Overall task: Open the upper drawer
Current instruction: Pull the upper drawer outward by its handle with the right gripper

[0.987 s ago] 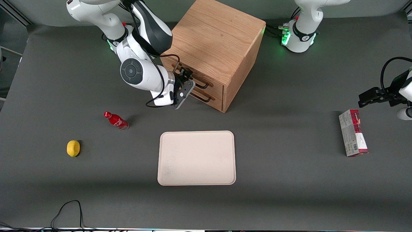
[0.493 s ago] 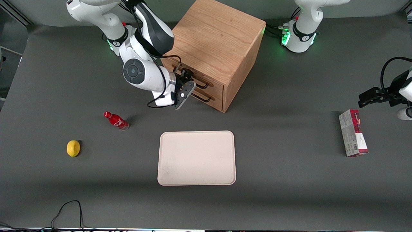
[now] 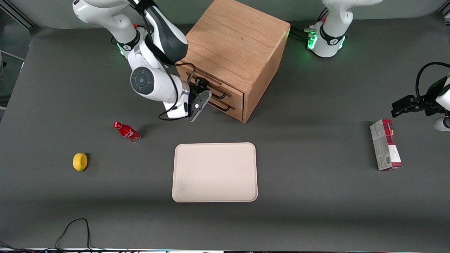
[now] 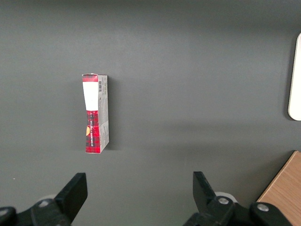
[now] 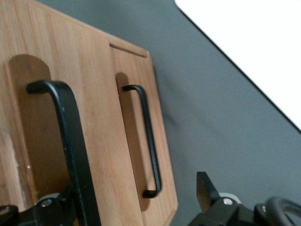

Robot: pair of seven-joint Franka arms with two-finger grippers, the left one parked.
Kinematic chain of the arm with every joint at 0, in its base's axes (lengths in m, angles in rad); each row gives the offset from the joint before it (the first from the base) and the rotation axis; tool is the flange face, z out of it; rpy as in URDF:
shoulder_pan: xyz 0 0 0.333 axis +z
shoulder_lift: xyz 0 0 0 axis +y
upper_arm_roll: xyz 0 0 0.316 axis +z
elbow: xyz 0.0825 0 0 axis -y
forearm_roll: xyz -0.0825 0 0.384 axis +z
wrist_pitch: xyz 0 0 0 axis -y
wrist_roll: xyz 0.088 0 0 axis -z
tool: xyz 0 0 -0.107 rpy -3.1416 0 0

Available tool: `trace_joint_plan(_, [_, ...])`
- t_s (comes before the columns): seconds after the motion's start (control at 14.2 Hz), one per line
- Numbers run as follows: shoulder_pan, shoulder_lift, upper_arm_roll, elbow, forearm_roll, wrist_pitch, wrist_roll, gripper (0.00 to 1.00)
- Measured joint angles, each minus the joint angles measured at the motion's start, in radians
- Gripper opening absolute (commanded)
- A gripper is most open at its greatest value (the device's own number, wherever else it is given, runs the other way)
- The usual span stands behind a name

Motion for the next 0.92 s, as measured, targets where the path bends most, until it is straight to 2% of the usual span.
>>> trace_joint_plan(0.92, [-0.128,0.088,-0.012,0.103,0.004,-0.018,-0.102,1.0])
